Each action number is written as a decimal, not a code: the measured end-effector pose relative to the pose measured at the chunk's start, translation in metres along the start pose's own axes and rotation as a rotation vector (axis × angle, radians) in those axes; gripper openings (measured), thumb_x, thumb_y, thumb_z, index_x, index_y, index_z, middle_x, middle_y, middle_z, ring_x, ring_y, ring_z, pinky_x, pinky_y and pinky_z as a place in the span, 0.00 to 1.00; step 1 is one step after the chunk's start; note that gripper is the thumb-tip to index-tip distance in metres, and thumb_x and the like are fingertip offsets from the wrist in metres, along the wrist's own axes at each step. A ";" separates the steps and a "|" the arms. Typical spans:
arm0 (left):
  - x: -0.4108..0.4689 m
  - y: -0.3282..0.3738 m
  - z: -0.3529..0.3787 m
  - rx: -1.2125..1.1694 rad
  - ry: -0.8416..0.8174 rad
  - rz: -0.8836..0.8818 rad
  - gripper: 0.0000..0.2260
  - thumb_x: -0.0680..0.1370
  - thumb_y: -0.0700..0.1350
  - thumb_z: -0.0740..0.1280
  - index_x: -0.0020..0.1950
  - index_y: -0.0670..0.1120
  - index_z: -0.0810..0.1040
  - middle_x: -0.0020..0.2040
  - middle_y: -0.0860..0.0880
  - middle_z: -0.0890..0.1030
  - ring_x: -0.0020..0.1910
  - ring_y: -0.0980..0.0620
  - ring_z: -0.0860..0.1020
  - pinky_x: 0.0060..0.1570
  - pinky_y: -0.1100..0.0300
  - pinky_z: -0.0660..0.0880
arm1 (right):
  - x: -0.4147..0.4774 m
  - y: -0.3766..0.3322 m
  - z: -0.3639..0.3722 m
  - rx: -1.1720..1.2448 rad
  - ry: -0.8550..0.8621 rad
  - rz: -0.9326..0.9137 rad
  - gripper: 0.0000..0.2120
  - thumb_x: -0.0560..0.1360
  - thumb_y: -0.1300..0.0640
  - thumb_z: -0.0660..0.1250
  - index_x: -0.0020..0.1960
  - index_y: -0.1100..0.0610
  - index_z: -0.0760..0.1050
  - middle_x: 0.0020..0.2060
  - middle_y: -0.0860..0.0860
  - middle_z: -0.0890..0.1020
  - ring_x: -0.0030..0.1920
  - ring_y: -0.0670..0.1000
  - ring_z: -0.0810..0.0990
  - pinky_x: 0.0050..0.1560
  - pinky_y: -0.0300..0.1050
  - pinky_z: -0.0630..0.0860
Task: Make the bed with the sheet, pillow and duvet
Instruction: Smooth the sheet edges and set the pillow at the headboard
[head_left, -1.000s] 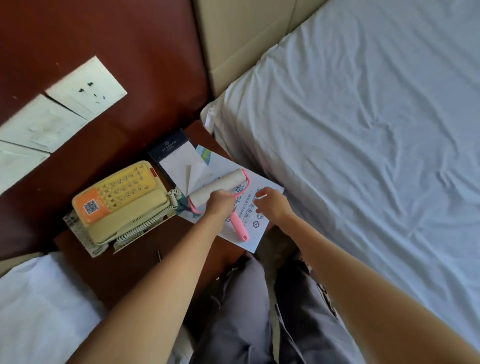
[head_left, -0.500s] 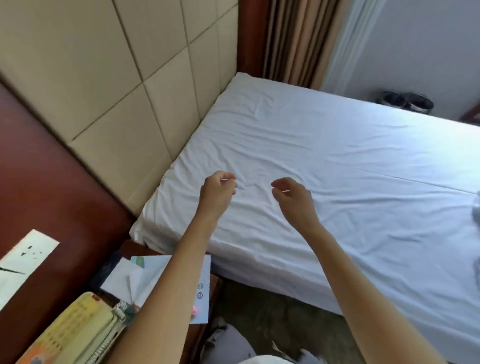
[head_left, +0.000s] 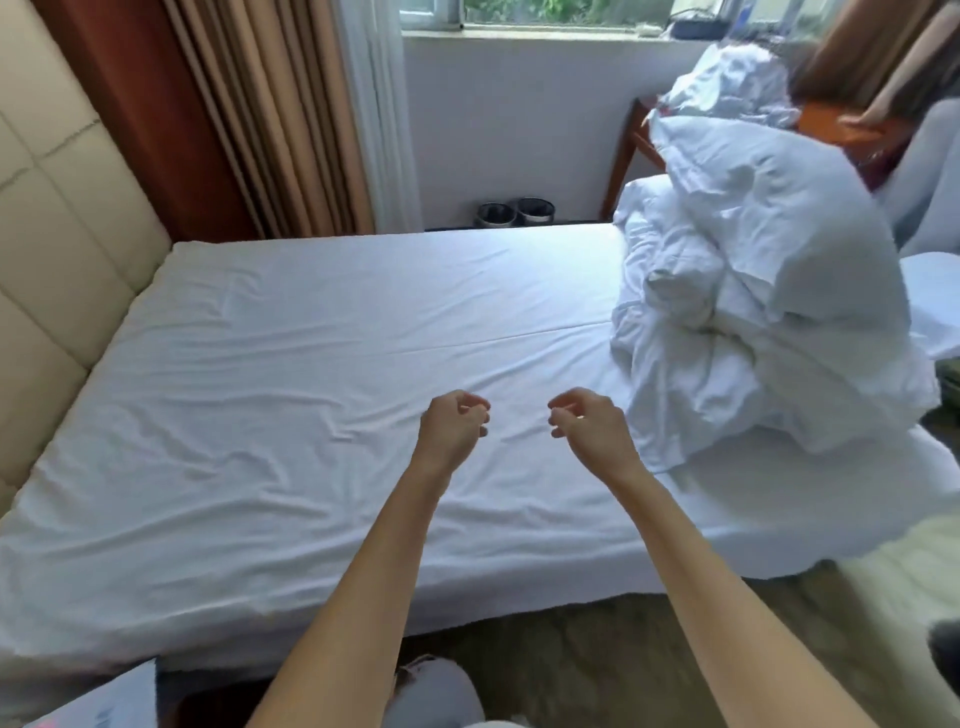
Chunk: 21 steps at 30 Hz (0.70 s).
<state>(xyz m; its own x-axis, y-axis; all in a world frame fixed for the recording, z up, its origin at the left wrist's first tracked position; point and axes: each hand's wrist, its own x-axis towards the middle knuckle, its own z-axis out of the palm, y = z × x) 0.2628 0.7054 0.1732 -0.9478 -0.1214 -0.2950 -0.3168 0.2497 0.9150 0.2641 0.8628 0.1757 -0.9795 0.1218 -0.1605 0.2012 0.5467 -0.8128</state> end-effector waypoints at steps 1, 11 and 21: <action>0.005 0.003 0.018 0.023 -0.022 -0.006 0.09 0.78 0.36 0.60 0.52 0.39 0.78 0.46 0.44 0.79 0.38 0.51 0.77 0.39 0.65 0.71 | 0.006 0.012 -0.012 0.005 0.007 0.019 0.07 0.74 0.63 0.62 0.49 0.60 0.78 0.41 0.55 0.81 0.40 0.54 0.81 0.50 0.46 0.75; 0.074 -0.019 0.144 0.223 -0.197 -0.182 0.07 0.76 0.35 0.59 0.47 0.41 0.77 0.44 0.44 0.78 0.39 0.48 0.76 0.37 0.62 0.71 | 0.078 0.118 -0.054 -0.065 -0.132 0.224 0.07 0.74 0.64 0.59 0.45 0.56 0.74 0.40 0.54 0.79 0.46 0.58 0.81 0.47 0.46 0.75; 0.156 -0.067 0.206 0.337 -0.164 -0.439 0.12 0.77 0.38 0.57 0.54 0.40 0.77 0.53 0.41 0.79 0.47 0.45 0.77 0.45 0.56 0.73 | 0.183 0.193 -0.050 -0.265 -0.435 0.300 0.12 0.74 0.66 0.56 0.47 0.55 0.76 0.45 0.53 0.77 0.49 0.55 0.78 0.45 0.41 0.70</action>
<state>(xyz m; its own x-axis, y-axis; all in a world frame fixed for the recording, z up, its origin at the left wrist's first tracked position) 0.1283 0.8678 0.0095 -0.7093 -0.1393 -0.6910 -0.6511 0.5049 0.5667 0.1245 1.0324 0.0177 -0.7830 -0.0175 -0.6218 0.4109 0.7359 -0.5381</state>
